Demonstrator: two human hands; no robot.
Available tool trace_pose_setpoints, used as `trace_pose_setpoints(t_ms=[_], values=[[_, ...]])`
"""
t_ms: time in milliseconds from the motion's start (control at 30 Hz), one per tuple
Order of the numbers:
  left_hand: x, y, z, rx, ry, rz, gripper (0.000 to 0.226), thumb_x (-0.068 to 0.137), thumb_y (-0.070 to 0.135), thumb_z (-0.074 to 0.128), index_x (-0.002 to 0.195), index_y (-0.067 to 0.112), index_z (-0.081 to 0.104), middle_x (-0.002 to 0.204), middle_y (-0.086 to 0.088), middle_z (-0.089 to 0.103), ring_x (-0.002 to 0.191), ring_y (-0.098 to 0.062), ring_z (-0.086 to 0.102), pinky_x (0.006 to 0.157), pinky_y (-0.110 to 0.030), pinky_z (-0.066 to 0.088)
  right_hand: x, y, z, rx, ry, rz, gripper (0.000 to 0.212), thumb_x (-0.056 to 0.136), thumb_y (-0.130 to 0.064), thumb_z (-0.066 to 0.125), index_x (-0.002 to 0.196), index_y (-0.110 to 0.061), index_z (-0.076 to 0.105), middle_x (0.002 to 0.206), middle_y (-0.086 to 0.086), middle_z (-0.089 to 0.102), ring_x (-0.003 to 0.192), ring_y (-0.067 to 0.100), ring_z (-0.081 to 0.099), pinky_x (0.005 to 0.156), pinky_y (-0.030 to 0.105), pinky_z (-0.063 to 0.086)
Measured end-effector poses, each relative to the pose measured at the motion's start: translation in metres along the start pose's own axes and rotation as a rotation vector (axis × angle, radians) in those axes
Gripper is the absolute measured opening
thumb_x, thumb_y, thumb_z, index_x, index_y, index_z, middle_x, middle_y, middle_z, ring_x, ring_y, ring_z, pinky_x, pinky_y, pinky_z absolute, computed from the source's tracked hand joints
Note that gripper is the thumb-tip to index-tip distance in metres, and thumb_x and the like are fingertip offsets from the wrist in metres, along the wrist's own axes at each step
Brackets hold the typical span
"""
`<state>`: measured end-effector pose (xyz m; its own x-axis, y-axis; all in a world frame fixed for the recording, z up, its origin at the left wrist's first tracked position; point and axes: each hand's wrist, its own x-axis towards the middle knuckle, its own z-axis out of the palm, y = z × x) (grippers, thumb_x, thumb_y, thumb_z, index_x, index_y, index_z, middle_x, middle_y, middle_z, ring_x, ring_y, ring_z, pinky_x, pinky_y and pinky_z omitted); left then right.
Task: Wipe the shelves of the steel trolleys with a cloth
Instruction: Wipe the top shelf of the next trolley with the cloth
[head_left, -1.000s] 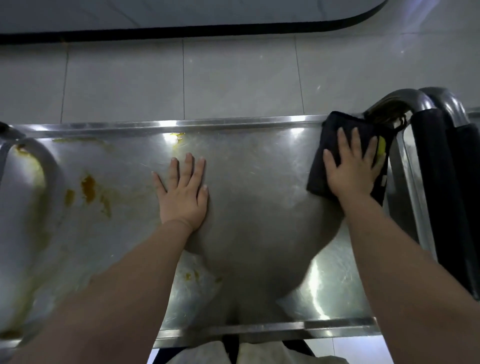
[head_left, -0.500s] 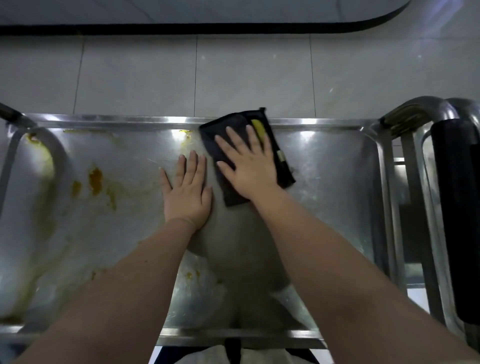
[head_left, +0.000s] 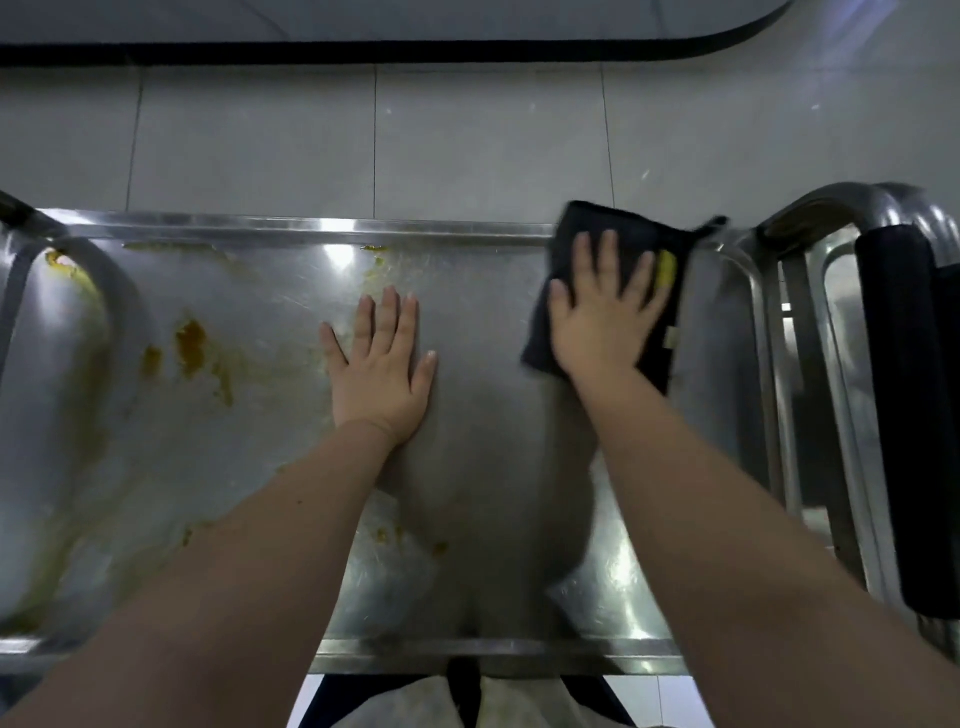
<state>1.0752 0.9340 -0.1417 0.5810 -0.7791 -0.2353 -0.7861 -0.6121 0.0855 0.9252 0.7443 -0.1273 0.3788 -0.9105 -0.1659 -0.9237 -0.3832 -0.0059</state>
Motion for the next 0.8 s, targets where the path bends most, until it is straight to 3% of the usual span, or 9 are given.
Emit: trace_pose_setpoints(t_ms=[167,333,633,800], values=[[0.001,-0.001,0.001,0.017,-0.003,-0.009,0.065,0.095,0.048,0.006,0.154,0.028,-0.009,0.163,0.004,-0.012,0.149,-0.019,-0.013,0.115,-0.06,-0.009,-0.038,-0.085,0.013,0.062,-0.042,-0.421,0.062,0.098,-0.059,0.019,0.155,-0.039,0.009,0.164,-0.007,0.005,0.15,0.036,-0.002,0.116,0.06,-0.002],[0.004,-0.002,0.006,0.017,0.017,-0.004,0.063,0.095,0.049,0.003,0.154,0.029,-0.009,0.163,0.005,-0.011,0.149,-0.019,-0.013,0.115,-0.058,-0.013,-0.064,-0.054,0.026,0.092,-0.002,-0.434,0.061,0.099,-0.059,0.022,0.155,-0.039,0.01,0.165,-0.006,0.007,0.15,0.034,0.0,0.118,0.058,-0.001],[0.003,-0.004,0.009,-0.012,0.049,0.008,0.063,0.096,0.05,0.009,0.154,0.029,-0.004,0.164,0.004,-0.005,0.149,-0.021,-0.008,0.111,-0.058,-0.014,-0.267,0.013,0.059,0.126,0.024,-0.552,0.06,0.1,-0.054,0.034,0.155,-0.034,0.02,0.164,-0.002,0.015,0.149,0.04,0.009,0.112,0.066,0.016],[-0.001,-0.005,0.008,-0.029,0.048,0.018,0.063,0.098,0.049,0.009,0.155,0.027,-0.003,0.164,0.002,-0.004,0.149,-0.021,-0.008,0.113,-0.06,-0.011,-0.224,0.005,0.045,0.098,0.021,-0.522,0.057,0.1,-0.056,0.032,0.154,-0.038,0.023,0.163,-0.005,0.019,0.148,0.041,0.011,0.114,0.065,0.013]])
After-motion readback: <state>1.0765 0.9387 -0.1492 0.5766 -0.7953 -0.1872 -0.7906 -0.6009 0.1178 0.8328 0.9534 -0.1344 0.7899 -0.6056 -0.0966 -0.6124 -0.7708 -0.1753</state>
